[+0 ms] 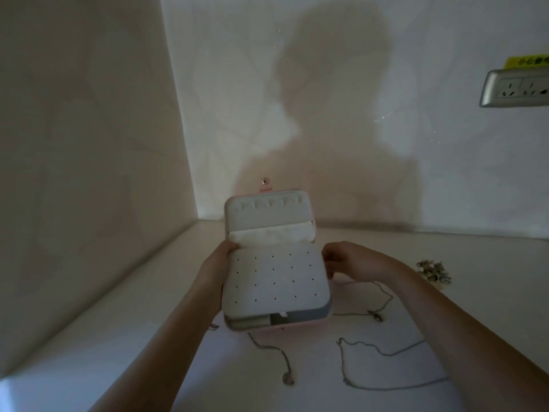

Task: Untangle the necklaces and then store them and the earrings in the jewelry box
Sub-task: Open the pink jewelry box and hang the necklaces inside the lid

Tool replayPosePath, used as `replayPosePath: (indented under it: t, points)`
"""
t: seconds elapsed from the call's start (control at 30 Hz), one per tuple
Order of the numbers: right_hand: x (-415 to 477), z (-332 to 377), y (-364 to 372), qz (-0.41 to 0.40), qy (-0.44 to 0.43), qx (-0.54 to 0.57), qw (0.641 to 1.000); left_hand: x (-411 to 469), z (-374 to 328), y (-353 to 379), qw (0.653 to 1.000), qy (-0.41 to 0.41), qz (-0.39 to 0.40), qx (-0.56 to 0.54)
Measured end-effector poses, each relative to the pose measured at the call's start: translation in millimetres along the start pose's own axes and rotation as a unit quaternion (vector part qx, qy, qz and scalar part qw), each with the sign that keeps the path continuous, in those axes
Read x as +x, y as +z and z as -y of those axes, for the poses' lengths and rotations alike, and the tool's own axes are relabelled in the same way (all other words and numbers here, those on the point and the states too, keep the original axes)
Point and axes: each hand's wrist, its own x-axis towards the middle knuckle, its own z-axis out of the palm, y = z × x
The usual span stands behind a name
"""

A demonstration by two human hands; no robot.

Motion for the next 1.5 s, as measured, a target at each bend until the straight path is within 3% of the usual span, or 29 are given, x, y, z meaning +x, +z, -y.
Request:
replayPosePath:
  t: [0.13,0.23,0.5,0.8,1.13,1.5]
  points:
    - [-9,22,-31,-0.088,-0.033,0.162,0.982,-1,3,-1,1.0,-0.002,0.023,0.012]
    - [-16,46,-60,-0.108,-0.03,0.207,0.972,-4,4,4,0.999,-0.006,0.031,0.022]
    - [-25,101,-118,-0.15,-0.071,0.12,0.979,0,12,8,0.98,0.138,-0.018,0.142]
    - [-22,161,-159,-0.128,-0.125,-0.026,0.984,6,9,9,0.982,0.101,-0.067,0.142]
    - [-11,206,-188,-0.081,-0.124,-0.052,0.988,0,7,11,0.992,0.062,-0.025,0.107]
    - [2,206,-188,-0.065,-0.149,-0.034,0.986,1,9,11,0.991,0.085,0.006,0.099]
